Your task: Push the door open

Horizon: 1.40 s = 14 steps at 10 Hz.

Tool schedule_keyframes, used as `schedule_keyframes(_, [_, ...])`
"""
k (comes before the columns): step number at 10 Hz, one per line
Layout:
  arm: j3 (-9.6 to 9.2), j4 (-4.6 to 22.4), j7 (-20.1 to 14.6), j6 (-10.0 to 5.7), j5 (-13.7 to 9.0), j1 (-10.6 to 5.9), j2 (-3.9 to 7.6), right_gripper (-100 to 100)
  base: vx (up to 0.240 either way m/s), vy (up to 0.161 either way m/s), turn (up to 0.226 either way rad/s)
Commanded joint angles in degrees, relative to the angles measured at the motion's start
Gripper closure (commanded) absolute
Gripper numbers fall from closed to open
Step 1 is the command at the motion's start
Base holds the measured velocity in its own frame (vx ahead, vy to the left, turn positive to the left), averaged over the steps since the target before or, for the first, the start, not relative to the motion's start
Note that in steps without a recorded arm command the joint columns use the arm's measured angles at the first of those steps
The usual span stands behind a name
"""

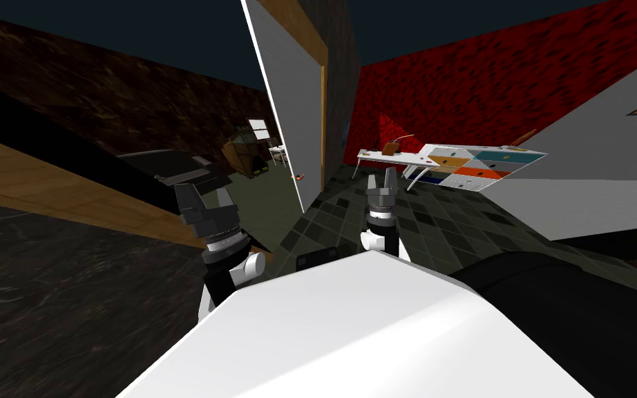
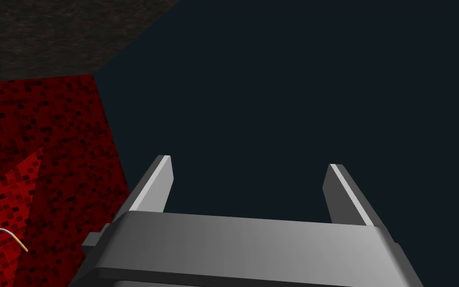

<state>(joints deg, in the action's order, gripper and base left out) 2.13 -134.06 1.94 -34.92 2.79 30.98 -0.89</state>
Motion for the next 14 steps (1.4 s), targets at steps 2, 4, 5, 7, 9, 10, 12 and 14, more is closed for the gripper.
schedule_keyframes(2, [-1.60, 2.45, -0.28, -0.24, -0.05, -1.01, 0.74, -100, 0.196, -0.020, -0.014])
schedule_keyframes(4, [-3.02, 4.63, -0.52, -0.46, -0.09, -1.91, 1.32, -100, 0.148, -0.030, -0.006])
schedule_keyframes(5, [-4.02, 6.16, -0.70, -0.61, -0.12, -2.54, 1.67, -100, 0.166, -0.002, -0.018])
schedule_keyframes(7, [-5.52, 8.45, -0.95, -0.84, -0.17, -3.48, 2.19, -100, 0.139, -0.015, -0.012])
schedule_keyframes(9, [-7.36, 11.26, -1.27, -1.12, -0.22, -4.64, 2.73, -100, 0.140, -0.038, -0.011])
schedule_keyframes(10, [-7.98, 12.22, -1.38, -1.21, -0.24, -5.03, 2.91, -100, 0.150, -0.022, -0.012])
schedule_keyframes(12, [-9.97, 15.27, -1.73, -1.51, -0.30, -6.29, 3.44, -100, 0.124, -0.023, -0.015])
schedule_keyframes(14, [-11.43, 17.50, -1.98, -1.74, -0.35, -7.21, 3.78, -100, 0.124, -0.025, -0.010])
